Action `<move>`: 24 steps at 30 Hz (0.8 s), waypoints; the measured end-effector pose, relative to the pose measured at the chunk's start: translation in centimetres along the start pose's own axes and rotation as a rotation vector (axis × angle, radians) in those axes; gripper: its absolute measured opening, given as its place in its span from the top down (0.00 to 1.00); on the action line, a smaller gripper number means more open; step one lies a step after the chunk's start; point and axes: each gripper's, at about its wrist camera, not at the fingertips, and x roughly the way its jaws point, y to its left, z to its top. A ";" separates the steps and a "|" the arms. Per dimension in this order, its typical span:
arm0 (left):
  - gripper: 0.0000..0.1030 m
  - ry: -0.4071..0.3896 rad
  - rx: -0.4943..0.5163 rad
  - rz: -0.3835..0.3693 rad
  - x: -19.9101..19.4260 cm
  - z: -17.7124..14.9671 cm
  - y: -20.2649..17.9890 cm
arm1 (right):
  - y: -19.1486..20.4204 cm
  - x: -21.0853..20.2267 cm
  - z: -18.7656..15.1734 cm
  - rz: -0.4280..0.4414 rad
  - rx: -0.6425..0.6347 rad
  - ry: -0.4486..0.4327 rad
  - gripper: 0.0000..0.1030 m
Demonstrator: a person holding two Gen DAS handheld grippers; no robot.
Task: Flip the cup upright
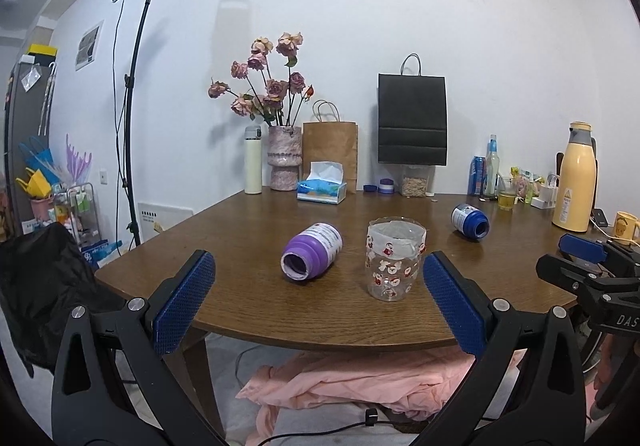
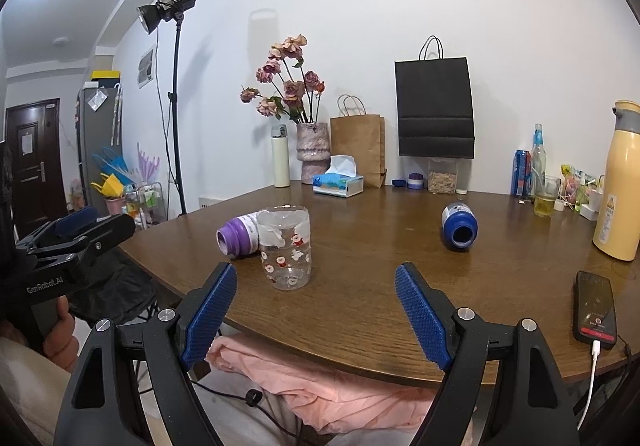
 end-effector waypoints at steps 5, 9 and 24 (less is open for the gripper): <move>0.00 -0.004 -0.001 -0.001 -0.1 0.1 0.0 | 0.0 -0.3 0.1 -0.003 -0.005 -0.013 0.17; 0.00 -0.002 -0.001 -0.002 0.0 0.1 -0.1 | 0.2 -0.1 0.0 -0.002 -0.008 -0.003 0.17; 0.00 -0.002 -0.001 -0.003 -0.1 0.0 -0.1 | 0.2 -0.3 0.1 -0.004 -0.008 -0.008 0.17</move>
